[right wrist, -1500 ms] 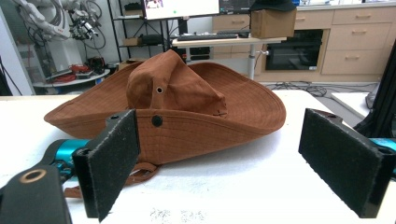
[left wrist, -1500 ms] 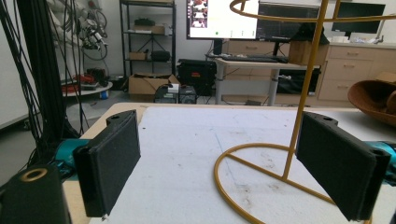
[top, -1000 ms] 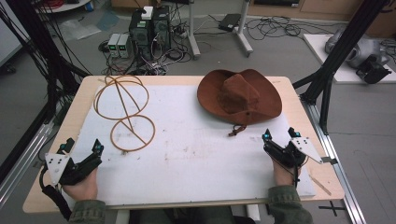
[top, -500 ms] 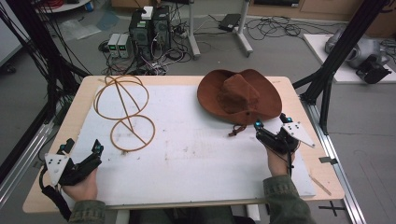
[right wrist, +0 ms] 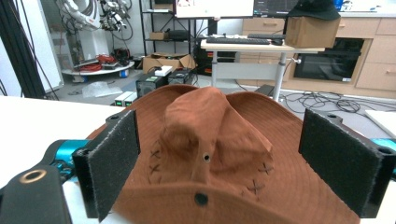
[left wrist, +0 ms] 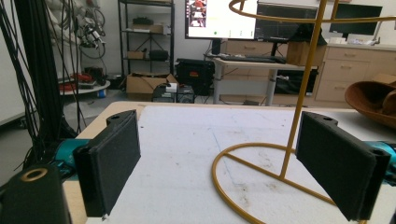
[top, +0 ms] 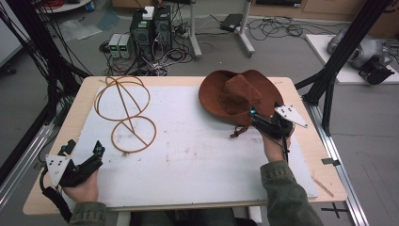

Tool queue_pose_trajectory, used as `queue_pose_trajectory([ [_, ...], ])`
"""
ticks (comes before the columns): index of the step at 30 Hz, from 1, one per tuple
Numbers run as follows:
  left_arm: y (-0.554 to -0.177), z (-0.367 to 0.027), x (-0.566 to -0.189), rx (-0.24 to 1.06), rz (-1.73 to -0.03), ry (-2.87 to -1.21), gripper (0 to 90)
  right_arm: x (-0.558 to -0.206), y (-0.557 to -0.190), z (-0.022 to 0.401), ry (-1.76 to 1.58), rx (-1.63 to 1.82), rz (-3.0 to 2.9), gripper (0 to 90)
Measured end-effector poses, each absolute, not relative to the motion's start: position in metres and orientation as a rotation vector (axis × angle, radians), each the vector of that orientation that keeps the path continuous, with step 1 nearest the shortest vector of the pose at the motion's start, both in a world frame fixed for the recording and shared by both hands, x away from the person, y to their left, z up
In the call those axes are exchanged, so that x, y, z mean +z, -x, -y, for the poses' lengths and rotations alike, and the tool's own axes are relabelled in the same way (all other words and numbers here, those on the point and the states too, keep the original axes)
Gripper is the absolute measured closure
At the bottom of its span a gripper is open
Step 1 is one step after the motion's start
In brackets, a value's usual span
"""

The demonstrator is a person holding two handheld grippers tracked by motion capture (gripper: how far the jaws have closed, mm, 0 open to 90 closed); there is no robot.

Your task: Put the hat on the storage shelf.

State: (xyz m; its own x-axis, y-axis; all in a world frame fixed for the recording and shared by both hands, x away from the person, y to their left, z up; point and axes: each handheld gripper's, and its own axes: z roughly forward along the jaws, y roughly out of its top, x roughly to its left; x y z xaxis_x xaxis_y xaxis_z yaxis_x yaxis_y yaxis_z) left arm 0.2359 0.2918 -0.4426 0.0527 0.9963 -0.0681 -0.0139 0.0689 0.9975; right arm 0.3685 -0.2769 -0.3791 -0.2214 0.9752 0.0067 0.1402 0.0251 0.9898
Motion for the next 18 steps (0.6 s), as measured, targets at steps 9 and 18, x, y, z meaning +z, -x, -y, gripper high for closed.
queue_pose_trajectory([
  [9, -0.235, -0.293, -0.442, 1.120, -1.186, -1.166, 14.3, -0.372, -0.393, 0.270, -1.210, 1.265, -1.518, 11.8],
  [18, -0.235, -0.294, -0.442, 1.126, -1.181, -1.168, 14.3, -0.371, -0.413, 0.269, -1.231, 1.232, -1.568, 11.8],
])
